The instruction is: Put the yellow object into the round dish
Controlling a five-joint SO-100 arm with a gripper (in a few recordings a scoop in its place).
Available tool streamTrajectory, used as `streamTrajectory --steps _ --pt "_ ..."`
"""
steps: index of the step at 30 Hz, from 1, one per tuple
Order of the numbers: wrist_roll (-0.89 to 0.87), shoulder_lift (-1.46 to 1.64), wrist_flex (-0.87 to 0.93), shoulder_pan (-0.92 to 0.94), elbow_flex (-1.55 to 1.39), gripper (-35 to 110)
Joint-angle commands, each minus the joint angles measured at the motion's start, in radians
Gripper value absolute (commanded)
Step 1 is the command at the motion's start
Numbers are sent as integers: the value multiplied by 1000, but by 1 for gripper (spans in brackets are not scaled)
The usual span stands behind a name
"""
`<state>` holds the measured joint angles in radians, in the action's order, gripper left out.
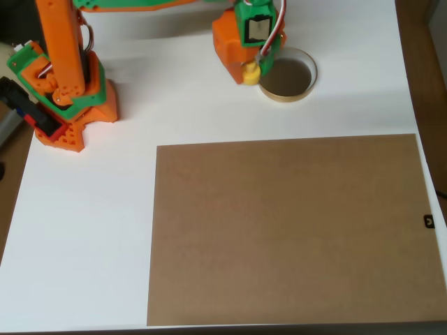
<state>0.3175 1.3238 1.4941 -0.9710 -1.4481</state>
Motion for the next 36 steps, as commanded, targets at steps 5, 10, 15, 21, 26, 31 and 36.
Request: streamTrajectory --steps 5,10,15,21,26,31,36 --pt "25 -26 0 -18 144 0" --pt "14 -54 -38 -37 176 0" --pt "0 -115 -46 -60 236 0" --pt "-2 -186 -43 -64 308 0" --pt "-2 -207 -52 -52 331 0" --pt "-12 -236 -57 -44 367 0" --pt "-23 -252 -46 -48 383 10"
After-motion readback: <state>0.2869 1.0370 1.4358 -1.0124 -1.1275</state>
